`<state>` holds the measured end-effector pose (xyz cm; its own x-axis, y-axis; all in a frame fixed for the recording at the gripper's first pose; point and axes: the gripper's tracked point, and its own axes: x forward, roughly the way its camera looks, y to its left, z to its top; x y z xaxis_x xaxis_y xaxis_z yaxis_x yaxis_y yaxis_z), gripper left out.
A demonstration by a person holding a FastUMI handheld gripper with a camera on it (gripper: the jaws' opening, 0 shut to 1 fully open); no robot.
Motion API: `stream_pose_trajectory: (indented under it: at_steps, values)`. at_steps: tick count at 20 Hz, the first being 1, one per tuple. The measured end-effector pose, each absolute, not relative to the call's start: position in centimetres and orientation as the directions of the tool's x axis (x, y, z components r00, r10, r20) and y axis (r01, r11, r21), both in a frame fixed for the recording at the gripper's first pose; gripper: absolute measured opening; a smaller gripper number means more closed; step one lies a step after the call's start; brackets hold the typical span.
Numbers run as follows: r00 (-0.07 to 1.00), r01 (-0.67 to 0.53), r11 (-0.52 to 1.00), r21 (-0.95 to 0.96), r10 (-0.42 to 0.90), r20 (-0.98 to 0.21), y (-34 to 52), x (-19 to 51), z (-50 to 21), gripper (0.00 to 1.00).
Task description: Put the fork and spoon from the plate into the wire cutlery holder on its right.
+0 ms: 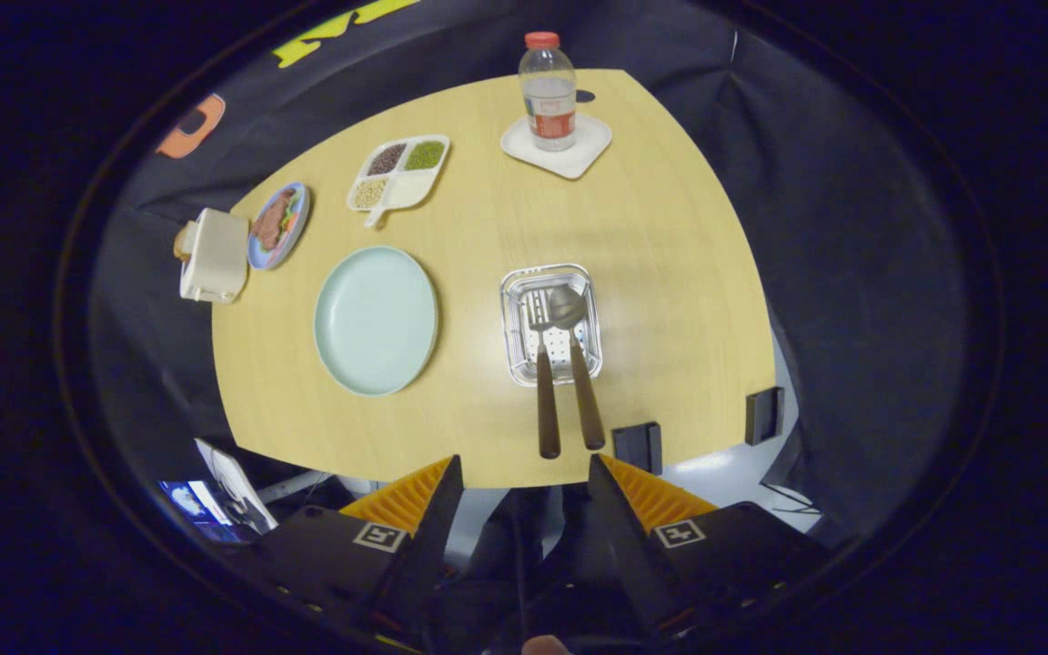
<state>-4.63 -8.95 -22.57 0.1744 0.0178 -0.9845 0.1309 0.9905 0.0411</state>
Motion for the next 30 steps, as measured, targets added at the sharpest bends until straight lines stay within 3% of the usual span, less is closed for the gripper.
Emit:
stream_pose_trajectory:
  at_steps: [6,10,13,24,30]
  values:
    - [0.456,0.040,0.997,0.065,0.040,-0.889,-6.2,-3.0,-17.7,0.86]
    - [0.724,-0.032,0.999,0.021,0.037,-0.688,-4.5,-0.2,-12.1,0.86]
    - [0.857,-0.044,0.998,0.044,0.060,-0.512,-2.4,1.2,-7.4,0.90]
    - [0.979,-0.092,0.994,0.063,0.102,-0.175,2.1,2.2,0.4,0.92]
    - [0.995,-0.068,0.997,0.035,0.071,-0.067,1.9,1.8,2.4,0.92]
